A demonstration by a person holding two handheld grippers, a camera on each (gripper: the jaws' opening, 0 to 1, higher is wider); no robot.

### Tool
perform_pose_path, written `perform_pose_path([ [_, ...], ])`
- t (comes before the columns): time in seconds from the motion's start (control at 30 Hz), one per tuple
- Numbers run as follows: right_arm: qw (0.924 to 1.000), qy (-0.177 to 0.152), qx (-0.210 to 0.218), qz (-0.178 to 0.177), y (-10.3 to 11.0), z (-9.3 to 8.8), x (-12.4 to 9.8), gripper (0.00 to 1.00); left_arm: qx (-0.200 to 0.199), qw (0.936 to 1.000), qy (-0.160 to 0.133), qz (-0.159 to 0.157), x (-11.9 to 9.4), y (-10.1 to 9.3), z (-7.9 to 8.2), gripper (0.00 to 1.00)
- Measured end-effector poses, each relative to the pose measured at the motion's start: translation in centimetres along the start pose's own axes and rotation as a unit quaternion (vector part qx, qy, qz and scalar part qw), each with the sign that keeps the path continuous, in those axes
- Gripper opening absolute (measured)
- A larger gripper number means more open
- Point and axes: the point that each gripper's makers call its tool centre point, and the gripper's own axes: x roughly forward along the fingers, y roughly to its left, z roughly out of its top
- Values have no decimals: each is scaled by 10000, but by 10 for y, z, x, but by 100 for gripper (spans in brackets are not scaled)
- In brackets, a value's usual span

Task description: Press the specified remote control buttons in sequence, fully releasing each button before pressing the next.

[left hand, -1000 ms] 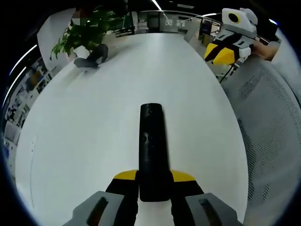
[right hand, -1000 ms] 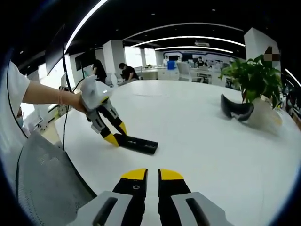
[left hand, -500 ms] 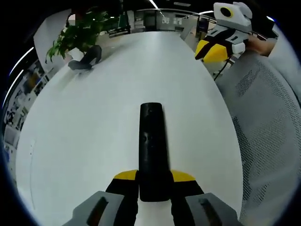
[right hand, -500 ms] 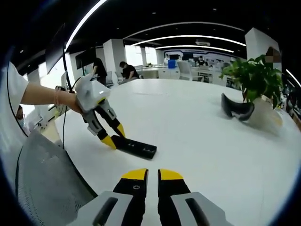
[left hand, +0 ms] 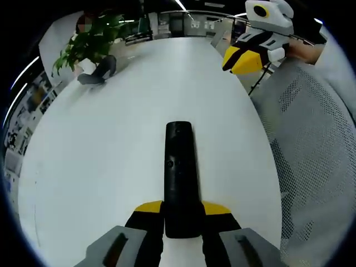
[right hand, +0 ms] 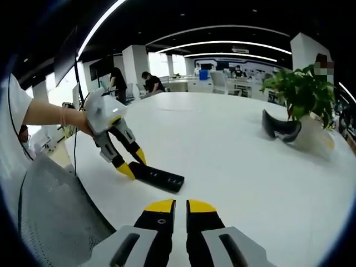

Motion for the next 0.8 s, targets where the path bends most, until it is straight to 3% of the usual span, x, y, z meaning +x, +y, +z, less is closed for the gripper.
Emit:
perform_pose_path([
  [0.8, 10000, 28, 7, -27, -1, -1, 1, 4, -82, 9999, 58, 53, 2, -18, 3, 24],
])
